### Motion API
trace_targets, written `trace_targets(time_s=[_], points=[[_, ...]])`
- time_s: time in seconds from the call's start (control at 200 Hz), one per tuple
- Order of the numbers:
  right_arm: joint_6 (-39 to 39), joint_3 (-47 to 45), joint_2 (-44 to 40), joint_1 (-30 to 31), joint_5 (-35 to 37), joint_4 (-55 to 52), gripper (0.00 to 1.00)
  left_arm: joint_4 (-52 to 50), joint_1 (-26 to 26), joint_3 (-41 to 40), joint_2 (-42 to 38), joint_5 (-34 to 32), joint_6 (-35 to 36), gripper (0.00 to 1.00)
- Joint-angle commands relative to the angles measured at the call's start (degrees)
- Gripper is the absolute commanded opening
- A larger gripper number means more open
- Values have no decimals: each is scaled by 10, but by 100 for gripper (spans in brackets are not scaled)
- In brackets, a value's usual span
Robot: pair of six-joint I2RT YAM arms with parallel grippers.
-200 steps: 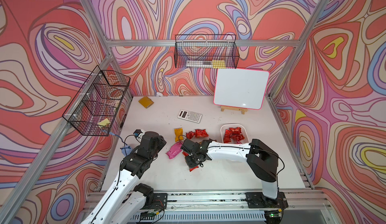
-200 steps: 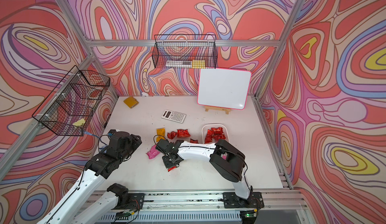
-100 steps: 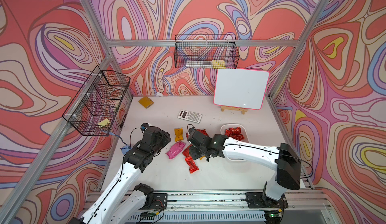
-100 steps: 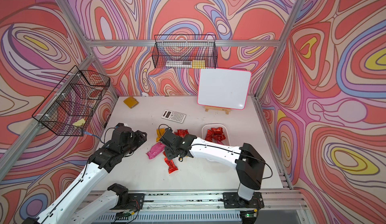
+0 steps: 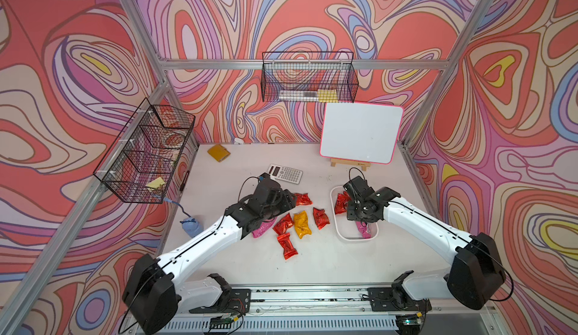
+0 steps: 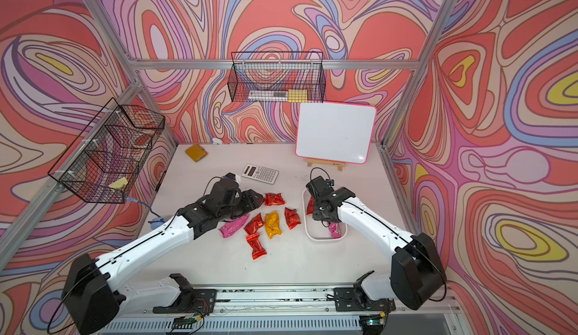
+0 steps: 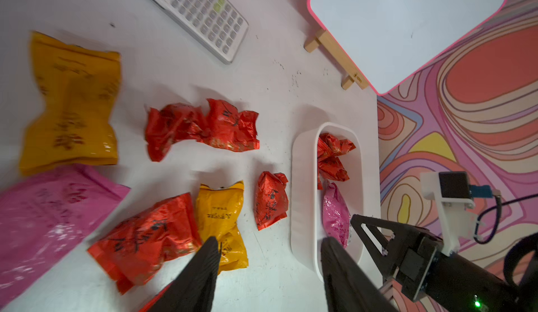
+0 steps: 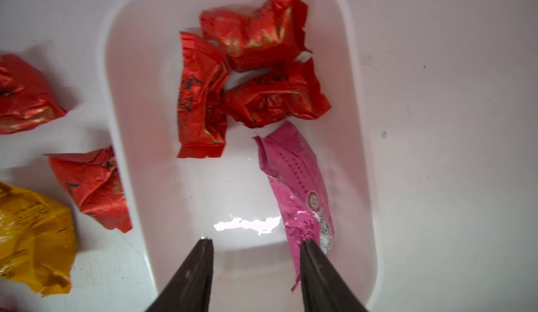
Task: Take the tea bags out of the storage box
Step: Pick up the tea bag from the storage box.
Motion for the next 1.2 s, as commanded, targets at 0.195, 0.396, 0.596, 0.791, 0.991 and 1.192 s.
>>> trace_targets(time_s=[0.195,0.396,0.596,0.791,0.991,1.192], points=[[-4,-76,-43,-74,-39,18,52,98,-95,79,162,59,-64,60],[-6,-96,-29,-89,-76,65,49,105,-111,108,223,80,-70,59],[-16,-101,-2,-97,-81,92,42,103,-113,113,257,85,-78,53],[-18,-115,12,-102,-83,111,25,105,-115,138,293,105,-70,45],[-16,-121,-21,-102,-89,98,11,125,-120,151,319,120,-78,36],[-4,-128,-79,-102,-111,72,7,88,-120,204,359,126,-46,24]])
